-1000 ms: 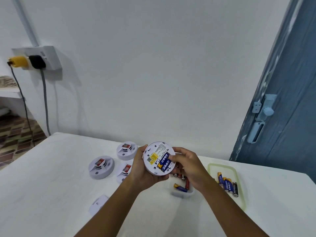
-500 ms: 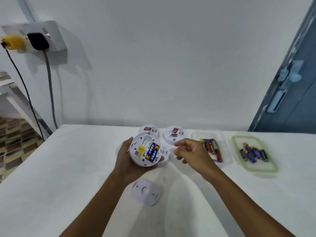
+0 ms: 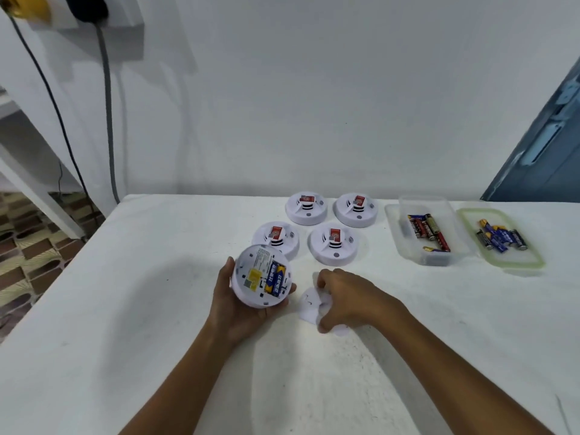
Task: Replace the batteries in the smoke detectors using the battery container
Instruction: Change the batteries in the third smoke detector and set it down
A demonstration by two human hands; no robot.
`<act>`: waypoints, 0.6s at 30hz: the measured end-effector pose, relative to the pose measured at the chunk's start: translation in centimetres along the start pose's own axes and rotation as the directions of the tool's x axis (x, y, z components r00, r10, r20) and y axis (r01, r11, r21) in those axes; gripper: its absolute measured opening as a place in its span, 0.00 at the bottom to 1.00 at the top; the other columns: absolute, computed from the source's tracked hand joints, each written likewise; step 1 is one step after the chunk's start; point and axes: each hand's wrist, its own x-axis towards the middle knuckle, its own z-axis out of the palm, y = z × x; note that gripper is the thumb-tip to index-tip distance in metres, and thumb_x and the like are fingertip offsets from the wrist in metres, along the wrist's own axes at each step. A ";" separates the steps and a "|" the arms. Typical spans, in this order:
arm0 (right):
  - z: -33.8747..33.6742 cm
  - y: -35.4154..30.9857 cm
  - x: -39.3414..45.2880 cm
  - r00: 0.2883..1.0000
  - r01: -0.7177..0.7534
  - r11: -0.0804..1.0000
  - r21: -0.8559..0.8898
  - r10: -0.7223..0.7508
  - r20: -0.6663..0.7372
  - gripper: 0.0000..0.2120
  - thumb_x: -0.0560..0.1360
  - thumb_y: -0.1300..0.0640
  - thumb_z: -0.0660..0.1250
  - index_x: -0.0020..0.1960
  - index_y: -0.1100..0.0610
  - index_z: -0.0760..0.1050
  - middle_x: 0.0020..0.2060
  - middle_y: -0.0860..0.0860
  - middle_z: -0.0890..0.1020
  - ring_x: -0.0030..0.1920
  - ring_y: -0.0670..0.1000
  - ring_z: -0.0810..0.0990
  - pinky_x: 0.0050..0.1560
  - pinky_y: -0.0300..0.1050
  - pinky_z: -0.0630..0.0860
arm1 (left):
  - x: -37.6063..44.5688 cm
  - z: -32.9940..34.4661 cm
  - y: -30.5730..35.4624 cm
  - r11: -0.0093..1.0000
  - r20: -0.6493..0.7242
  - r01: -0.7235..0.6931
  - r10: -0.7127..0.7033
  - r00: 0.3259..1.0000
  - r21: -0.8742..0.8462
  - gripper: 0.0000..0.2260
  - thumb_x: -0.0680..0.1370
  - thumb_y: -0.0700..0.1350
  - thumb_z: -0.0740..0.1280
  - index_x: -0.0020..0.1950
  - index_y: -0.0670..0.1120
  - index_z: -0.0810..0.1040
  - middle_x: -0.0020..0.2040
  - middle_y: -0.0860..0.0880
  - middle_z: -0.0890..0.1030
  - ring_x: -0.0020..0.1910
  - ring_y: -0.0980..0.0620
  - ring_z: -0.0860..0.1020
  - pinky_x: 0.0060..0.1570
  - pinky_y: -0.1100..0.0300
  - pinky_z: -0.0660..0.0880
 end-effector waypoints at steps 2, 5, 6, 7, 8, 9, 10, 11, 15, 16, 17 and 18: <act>-0.2 -0.4 0.0 0.999 0.016 0.998 -0.069 -0.019 -0.033 0.23 0.62 0.46 0.76 0.47 0.53 0.67 0.44 0.49 0.71 0.42 0.51 0.73 0.33 0.41 0.64 | -0.1 0.0 0.0 1.000 0.000 -0.026 0.026 1.000 0.017 0.34 0.58 0.58 0.81 0.59 0.43 0.82 0.59 0.36 0.80 0.56 0.33 0.79 0.59 0.40 0.73; -1.4 -1.0 -0.1 0.997 0.002 0.999 -0.041 -0.005 -0.074 0.22 0.62 0.44 0.74 0.36 0.52 0.62 0.38 0.48 0.68 0.34 0.48 0.69 0.30 0.42 0.61 | -0.3 -0.1 -0.1 0.996 -0.053 -0.068 0.072 0.996 0.062 0.36 0.54 0.61 0.81 0.56 0.44 0.84 0.57 0.38 0.81 0.53 0.37 0.81 0.61 0.44 0.68; -2.0 -0.8 -0.2 0.995 -0.001 1.000 0.001 0.001 -0.102 0.22 0.62 0.43 0.74 0.35 0.51 0.62 0.37 0.47 0.68 0.33 0.48 0.69 0.30 0.42 0.62 | -0.1 0.1 -0.2 0.995 -0.057 -0.070 0.075 0.996 0.076 0.36 0.54 0.61 0.81 0.56 0.44 0.84 0.57 0.39 0.82 0.53 0.38 0.81 0.61 0.44 0.68; -2.6 -0.9 -0.2 0.991 0.011 0.999 0.052 -0.004 -0.134 0.20 0.61 0.44 0.74 0.35 0.51 0.63 0.37 0.47 0.69 0.33 0.48 0.69 0.31 0.42 0.63 | -0.2 0.2 -0.2 0.994 -0.057 -0.074 0.079 0.995 0.084 0.36 0.54 0.62 0.80 0.56 0.44 0.84 0.57 0.39 0.82 0.53 0.39 0.81 0.61 0.45 0.68; -3.1 -1.1 -0.2 0.986 0.038 0.993 0.115 -0.018 -0.169 0.19 0.60 0.45 0.73 0.36 0.51 0.65 0.37 0.47 0.70 0.35 0.49 0.70 0.32 0.42 0.64 | -0.1 0.2 -0.2 0.993 -0.049 -0.077 0.082 0.995 0.091 0.36 0.54 0.63 0.80 0.56 0.45 0.84 0.57 0.40 0.82 0.53 0.39 0.82 0.61 0.46 0.69; -3.5 -1.6 -0.1 0.979 0.082 0.981 0.178 -0.046 -0.200 0.18 0.59 0.45 0.73 0.39 0.53 0.69 0.38 0.47 0.71 0.37 0.50 0.72 0.34 0.43 0.67 | -0.2 0.3 -0.2 0.993 -0.028 -0.070 0.073 0.997 0.091 0.36 0.54 0.64 0.80 0.56 0.45 0.84 0.57 0.40 0.82 0.53 0.40 0.82 0.60 0.47 0.71; -3.9 -2.2 -0.1 0.970 0.138 0.964 0.230 -0.084 -0.227 0.19 0.58 0.45 0.72 0.43 0.54 0.72 0.40 0.48 0.73 0.39 0.51 0.74 0.38 0.44 0.72 | -0.2 0.3 -0.3 0.994 -0.013 -0.056 0.057 0.998 0.089 0.36 0.54 0.64 0.80 0.56 0.46 0.84 0.57 0.40 0.82 0.53 0.40 0.82 0.58 0.47 0.74; -4.2 -3.1 -0.2 0.958 0.198 0.945 0.261 -0.130 -0.254 0.23 0.58 0.44 0.72 0.48 0.55 0.75 0.43 0.48 0.75 0.43 0.51 0.75 0.43 0.47 0.76 | -0.2 0.3 -0.3 0.996 -0.002 -0.040 0.040 0.999 0.084 0.37 0.53 0.65 0.79 0.56 0.46 0.84 0.57 0.40 0.82 0.52 0.41 0.82 0.57 0.48 0.76; -4.8 -6.7 -0.1 0.916 0.360 0.892 0.272 -0.283 -0.285 0.32 0.61 0.50 0.74 0.64 0.50 0.71 0.50 0.47 0.76 0.48 0.46 0.77 0.49 0.48 0.79 | -0.5 1.0 -0.5 0.983 -0.005 -0.075 0.077 0.997 0.168 0.38 0.57 0.70 0.74 0.59 0.48 0.82 0.60 0.42 0.81 0.55 0.42 0.81 0.64 0.42 0.68; -4.6 -7.4 0.0 0.913 0.369 0.898 0.241 -0.301 -0.276 0.32 0.62 0.51 0.75 0.65 0.49 0.70 0.51 0.46 0.75 0.49 0.46 0.76 0.49 0.47 0.79 | -0.6 1.3 -0.5 0.986 -0.029 -0.068 0.074 0.997 0.153 0.38 0.58 0.70 0.73 0.60 0.48 0.81 0.58 0.42 0.82 0.54 0.42 0.82 0.62 0.42 0.70; -4.4 -7.9 0.1 0.911 0.370 0.906 0.206 -0.311 -0.269 0.32 0.62 0.51 0.75 0.65 0.48 0.70 0.52 0.46 0.75 0.50 0.46 0.76 0.49 0.47 0.79 | -0.6 1.5 -0.5 0.993 -0.066 -0.058 0.065 0.996 0.102 0.36 0.61 0.70 0.69 0.60 0.47 0.80 0.55 0.42 0.83 0.50 0.42 0.83 0.57 0.44 0.75; -4.2 -8.2 0.3 0.910 0.367 0.913 0.175 -0.315 -0.268 0.32 0.62 0.51 0.75 0.64 0.48 0.70 0.53 0.46 0.75 0.50 0.47 0.76 0.49 0.48 0.78 | -0.6 1.6 -0.5 0.996 -0.114 -0.055 0.062 0.992 0.067 0.34 0.64 0.70 0.65 0.58 0.47 0.78 0.51 0.42 0.84 0.46 0.43 0.84 0.50 0.48 0.79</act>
